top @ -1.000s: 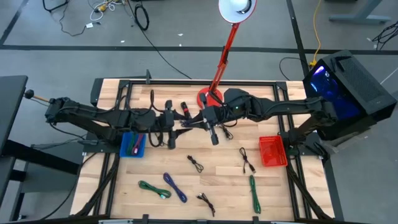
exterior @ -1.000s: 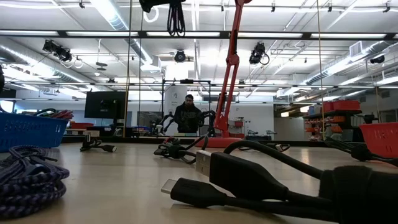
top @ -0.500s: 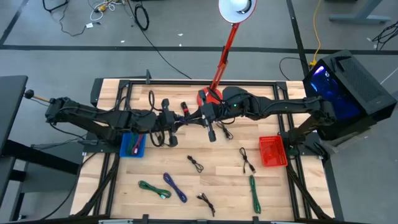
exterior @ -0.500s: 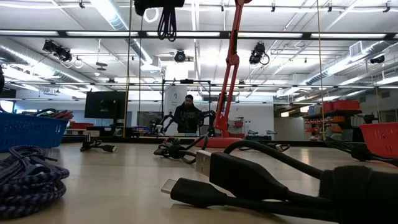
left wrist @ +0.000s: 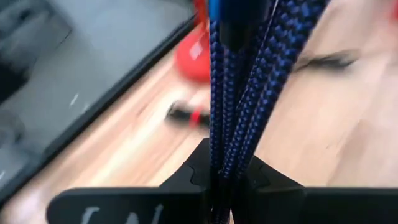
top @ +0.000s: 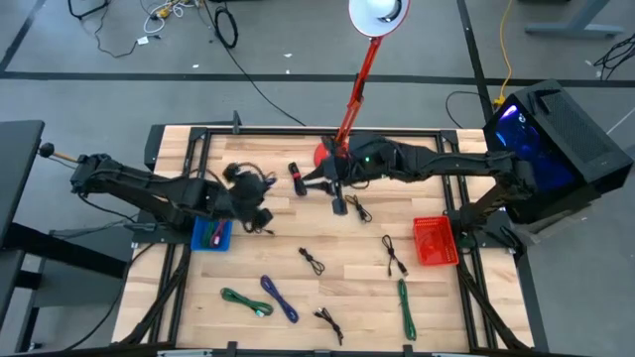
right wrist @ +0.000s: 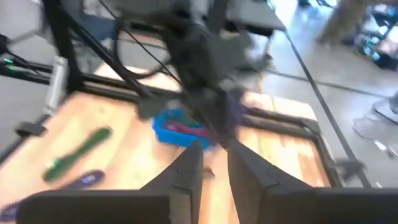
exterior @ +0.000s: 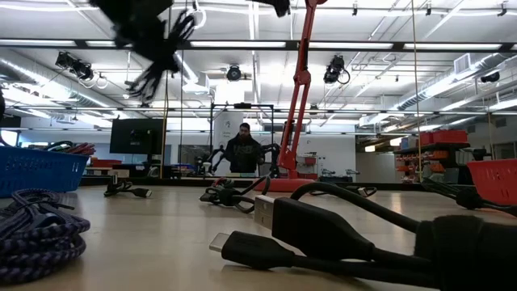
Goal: Pick & Place USB Port
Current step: Put the blue and black charger cable into the blue bin
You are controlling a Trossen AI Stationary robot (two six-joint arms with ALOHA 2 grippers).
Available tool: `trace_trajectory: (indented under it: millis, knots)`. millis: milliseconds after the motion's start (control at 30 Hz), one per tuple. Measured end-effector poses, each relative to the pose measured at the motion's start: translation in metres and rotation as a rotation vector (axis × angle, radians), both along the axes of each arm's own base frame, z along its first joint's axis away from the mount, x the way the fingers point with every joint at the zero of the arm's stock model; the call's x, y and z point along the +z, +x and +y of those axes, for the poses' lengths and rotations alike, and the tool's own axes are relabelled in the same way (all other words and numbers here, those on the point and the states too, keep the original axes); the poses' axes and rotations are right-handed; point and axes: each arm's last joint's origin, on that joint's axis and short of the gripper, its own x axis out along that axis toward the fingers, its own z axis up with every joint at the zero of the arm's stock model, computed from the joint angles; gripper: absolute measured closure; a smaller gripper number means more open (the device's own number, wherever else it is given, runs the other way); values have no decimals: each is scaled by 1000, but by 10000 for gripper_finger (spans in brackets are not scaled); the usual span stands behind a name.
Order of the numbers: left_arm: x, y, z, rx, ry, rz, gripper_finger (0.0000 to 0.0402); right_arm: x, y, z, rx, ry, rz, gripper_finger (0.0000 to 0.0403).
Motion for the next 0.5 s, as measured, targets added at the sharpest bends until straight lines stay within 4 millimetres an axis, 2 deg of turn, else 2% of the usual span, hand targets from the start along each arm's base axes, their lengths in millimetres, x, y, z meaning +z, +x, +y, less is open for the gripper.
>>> trace_trajectory:
  millis: [233,500]
  knots:
    - [-8,-50,-19,212,-147,27,377,-7,-10,-24,-74,25,107,334]
    - [-10,-84,-32,398,-274,39,377,-25,-15,-40,-121,36,178,344]
